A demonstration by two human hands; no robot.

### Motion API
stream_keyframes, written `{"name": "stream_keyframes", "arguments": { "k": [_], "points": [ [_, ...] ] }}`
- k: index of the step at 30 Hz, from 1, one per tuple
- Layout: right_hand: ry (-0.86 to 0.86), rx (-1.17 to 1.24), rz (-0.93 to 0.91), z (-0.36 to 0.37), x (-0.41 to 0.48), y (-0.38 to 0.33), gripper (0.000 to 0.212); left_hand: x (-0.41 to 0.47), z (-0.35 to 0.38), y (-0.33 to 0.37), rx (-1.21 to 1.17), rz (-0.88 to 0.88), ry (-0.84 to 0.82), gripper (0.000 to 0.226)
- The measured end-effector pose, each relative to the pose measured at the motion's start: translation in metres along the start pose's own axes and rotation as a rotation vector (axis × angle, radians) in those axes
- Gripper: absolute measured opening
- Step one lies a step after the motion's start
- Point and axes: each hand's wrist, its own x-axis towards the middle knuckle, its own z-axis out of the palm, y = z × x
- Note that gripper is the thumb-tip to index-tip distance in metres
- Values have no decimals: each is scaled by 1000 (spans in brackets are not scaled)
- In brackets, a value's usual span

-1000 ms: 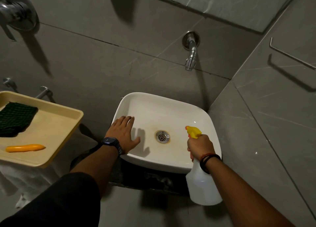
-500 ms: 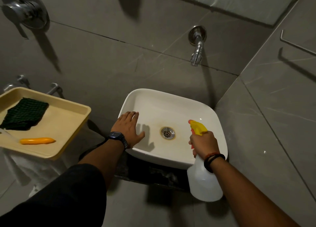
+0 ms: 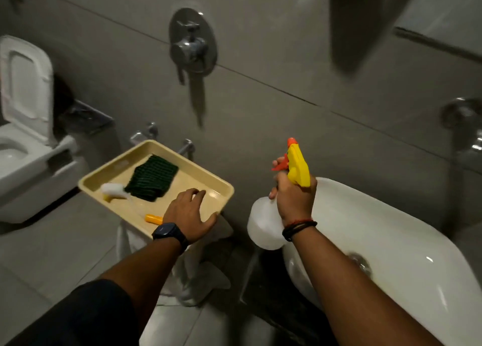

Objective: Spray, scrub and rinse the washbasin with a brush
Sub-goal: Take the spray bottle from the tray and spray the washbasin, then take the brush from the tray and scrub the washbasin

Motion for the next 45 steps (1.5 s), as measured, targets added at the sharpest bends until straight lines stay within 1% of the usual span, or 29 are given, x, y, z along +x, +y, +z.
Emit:
{"name": "stream_keyframes", "arguments": {
  "k": [2,5,9,13,16,21,23,25,26,27,28,29,30,31,32,33,34,36,37,38,39,41,43,45],
  "points": [
    [-44,39,58,54,12,21,49,8,-5,-51,24,-104,0,69],
    [-124,34,117,123,25,60,61,18,-5,-118,24,-215,14,70],
    [-185,-34,153,200,38,113,54,35,10,-190,72,-328,-6,85],
    [-140,-49,196,246,53,151,50,51,27,-225,60,-347,-34,92],
    [-126,-40,235,264,56,171,52,57,39,-235,39,-328,-30,93],
    [-89,-66,196,272,53,190,54,57,50,-237,61,-317,2,90],
    [-120,-91,193,270,55,191,57,57,50,-237,72,-310,-5,89],
    [-188,-128,249,268,55,188,61,57,50,-236,83,-303,-17,89],
    [-189,-128,308,267,52,187,60,57,49,-235,83,-299,-21,88],
    [-155,-127,376,266,45,184,59,57,48,-234,82,-297,-25,88],
    [-81,-154,419,265,36,182,57,57,47,-233,81,-298,-30,88],
    [13,-215,415,263,23,179,54,57,46,-232,83,-300,-34,88],
    [95,-294,371,261,9,179,49,57,46,-232,86,-302,-39,88],
    [134,-372,307,259,-6,179,43,58,45,-232,89,-303,-45,88],
    [96,-447,235,257,-21,180,39,58,44,-232,91,-304,-51,88],
    [-30,-515,170,256,-35,182,37,58,43,-231,92,-304,-55,87],
    [-222,-588,126,256,-45,187,37,58,41,-231,90,-302,-56,87],
    [-673,-810,92,258,-57,200,42,56,38,-230,86,-287,-49,86],
    [-858,-943,63,259,-58,204,44,54,36,-229,89,-273,-44,86],
    [-986,-1054,19,260,-58,207,44,52,34,-229,97,-260,-40,85],
    [-1058,-1120,-31,262,-58,210,41,50,31,-229,107,-249,-38,85],
    [-1105,-1140,-82,264,-57,210,35,46,26,-227,128,-233,-31,84],
    [-1088,-1082,-59,263,-57,203,30,42,17,-224,145,-210,-17,82],
    [-1016,-1023,-57,256,-56,191,14,38,8,-222,172,-192,-11,81]
  ]
}}
